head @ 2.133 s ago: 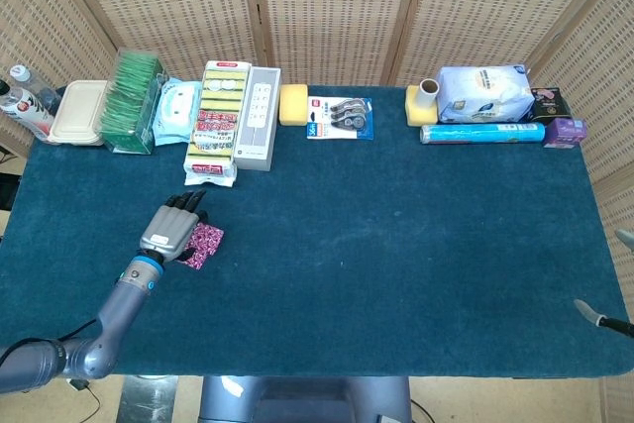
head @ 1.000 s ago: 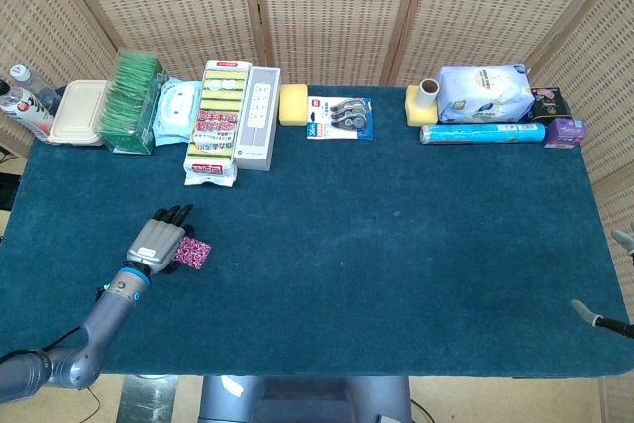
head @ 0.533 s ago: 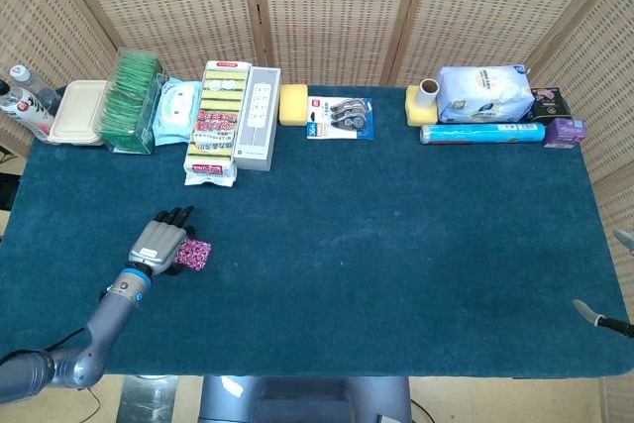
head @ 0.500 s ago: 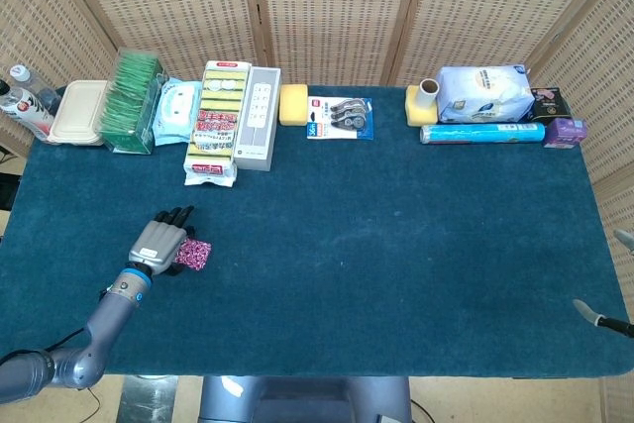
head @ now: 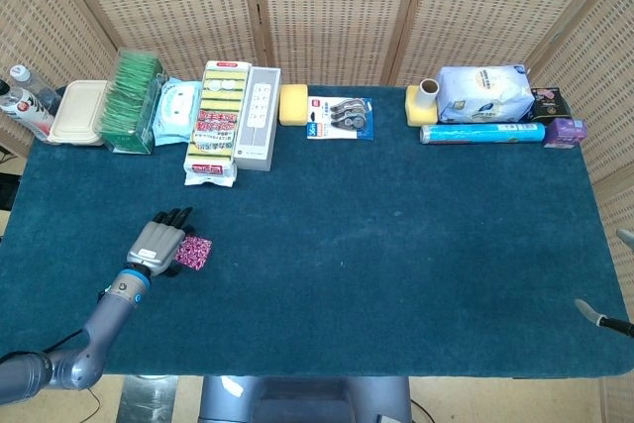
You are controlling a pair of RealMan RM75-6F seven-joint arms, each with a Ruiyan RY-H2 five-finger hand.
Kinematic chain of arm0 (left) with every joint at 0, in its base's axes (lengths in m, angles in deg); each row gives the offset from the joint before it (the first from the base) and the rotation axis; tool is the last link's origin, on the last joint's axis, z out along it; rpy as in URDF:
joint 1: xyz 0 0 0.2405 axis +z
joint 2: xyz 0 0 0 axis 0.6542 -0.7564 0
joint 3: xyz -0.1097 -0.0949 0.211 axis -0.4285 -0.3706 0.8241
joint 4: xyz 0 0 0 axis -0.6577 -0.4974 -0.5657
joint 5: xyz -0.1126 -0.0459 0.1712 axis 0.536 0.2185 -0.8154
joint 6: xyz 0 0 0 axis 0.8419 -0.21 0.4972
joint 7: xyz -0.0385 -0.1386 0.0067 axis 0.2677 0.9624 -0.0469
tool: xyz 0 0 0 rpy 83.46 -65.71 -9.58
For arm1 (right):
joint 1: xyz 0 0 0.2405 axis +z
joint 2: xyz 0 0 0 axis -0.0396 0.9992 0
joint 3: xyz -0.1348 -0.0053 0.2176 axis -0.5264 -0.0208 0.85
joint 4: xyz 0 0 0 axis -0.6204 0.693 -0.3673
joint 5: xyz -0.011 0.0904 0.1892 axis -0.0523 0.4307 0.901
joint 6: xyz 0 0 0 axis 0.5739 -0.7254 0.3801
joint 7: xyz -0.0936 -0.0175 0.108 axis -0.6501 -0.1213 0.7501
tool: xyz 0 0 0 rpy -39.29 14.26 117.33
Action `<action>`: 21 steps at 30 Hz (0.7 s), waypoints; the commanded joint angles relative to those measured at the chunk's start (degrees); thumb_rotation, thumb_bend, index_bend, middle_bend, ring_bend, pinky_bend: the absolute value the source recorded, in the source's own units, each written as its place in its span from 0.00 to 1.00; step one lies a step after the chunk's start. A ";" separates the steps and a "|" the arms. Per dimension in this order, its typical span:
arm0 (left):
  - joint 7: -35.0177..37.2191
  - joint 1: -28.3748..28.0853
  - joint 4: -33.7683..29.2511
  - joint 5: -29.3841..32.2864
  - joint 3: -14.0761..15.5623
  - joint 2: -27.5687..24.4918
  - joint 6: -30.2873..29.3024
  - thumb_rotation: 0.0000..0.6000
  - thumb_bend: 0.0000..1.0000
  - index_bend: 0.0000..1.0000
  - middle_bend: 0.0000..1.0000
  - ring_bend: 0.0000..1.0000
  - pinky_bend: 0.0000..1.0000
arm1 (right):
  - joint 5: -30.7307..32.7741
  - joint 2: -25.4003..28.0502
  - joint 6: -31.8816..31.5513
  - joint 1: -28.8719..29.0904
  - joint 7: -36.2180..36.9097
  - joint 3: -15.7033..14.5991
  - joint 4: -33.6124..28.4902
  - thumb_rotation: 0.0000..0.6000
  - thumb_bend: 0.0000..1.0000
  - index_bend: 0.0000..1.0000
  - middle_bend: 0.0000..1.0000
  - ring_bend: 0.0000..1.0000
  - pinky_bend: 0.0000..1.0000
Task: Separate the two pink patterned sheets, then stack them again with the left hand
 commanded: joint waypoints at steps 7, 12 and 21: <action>0.24 0.22 -0.57 -0.78 -0.02 -1.01 -0.23 1.00 0.24 0.26 0.00 0.00 0.10 | -0.07 -0.10 -0.04 -0.01 -0.20 -0.04 -0.01 1.00 0.00 0.11 0.00 0.00 0.02; 0.51 0.23 -1.16 -1.01 -0.03 -1.70 0.05 1.00 0.24 0.25 0.00 0.00 0.10 | -0.03 -0.08 -0.04 -0.01 -0.33 -0.03 -0.08 1.00 0.00 0.11 0.00 0.00 0.02; 2.11 0.44 -2.89 -1.90 -0.75 -3.12 -0.29 1.00 0.20 0.09 0.00 0.00 0.10 | 0.11 -0.09 0.06 0.01 -0.37 0.00 -0.07 1.00 0.00 0.12 0.00 0.00 0.02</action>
